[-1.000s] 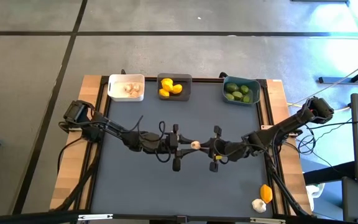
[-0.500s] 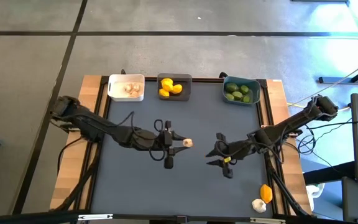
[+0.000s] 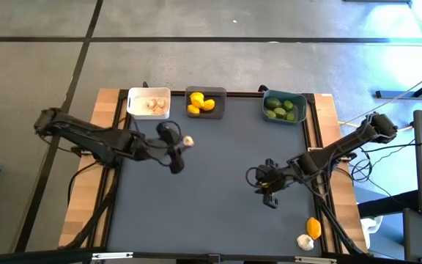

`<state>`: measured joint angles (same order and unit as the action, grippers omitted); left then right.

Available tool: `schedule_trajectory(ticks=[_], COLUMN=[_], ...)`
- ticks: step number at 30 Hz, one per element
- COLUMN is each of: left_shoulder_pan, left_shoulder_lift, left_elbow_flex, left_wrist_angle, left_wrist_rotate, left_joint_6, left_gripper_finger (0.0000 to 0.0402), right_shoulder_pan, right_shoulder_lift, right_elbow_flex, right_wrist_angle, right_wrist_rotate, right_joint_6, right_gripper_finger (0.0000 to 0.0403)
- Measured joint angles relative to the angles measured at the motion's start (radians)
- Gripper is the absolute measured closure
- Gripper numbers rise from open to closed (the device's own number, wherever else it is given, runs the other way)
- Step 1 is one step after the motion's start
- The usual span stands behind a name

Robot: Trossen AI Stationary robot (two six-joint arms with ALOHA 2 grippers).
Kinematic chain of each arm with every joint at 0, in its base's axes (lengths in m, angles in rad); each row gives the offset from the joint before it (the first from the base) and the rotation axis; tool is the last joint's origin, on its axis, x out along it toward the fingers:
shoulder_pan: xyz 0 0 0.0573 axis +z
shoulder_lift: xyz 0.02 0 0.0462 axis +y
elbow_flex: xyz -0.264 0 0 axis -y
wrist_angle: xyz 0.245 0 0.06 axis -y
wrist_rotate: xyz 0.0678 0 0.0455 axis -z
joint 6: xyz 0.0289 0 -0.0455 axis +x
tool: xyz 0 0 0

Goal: Sort produce into baskets
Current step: Put the garlic into the white bin

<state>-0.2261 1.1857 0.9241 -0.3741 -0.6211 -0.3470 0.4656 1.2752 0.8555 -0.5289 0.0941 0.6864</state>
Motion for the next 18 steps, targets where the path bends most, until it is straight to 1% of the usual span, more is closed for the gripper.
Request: schedule_trajectory(ticks=[4,9,13,18], left_shoulder_pan=[0.073,0.219,0.349,0.5], left_shoulder_lift=[-0.061,-0.086,-0.073,-0.038], left_elbow_flex=[0.0,0.0,0.0,0.0], left_wrist_angle=[-0.193,-0.373,-0.454,-0.457], left_wrist_rotate=[-0.094,-0.106,-0.099,-0.079], left_joint_6=[-0.101,-0.175,-0.21,-0.159], left_gripper_finger=[0.0273,0.0273,0.0273,0.0273], right_shoulder_pan=[0.0,0.0,0.0,0.0], right_shoulder_lift=[0.02,0.027,0.027,0.027], right_elbow_flex=[0.0,0.0,0.0,0.0], right_wrist_angle=[0.005,0.001,0.004,0.004], right_wrist_rotate=[0.019,0.028,0.046,0.056], right_joint_6=[-0.002,-0.003,-0.005,-0.01], right_gripper_finger=[0.0255,0.0255,0.0255,0.0255])
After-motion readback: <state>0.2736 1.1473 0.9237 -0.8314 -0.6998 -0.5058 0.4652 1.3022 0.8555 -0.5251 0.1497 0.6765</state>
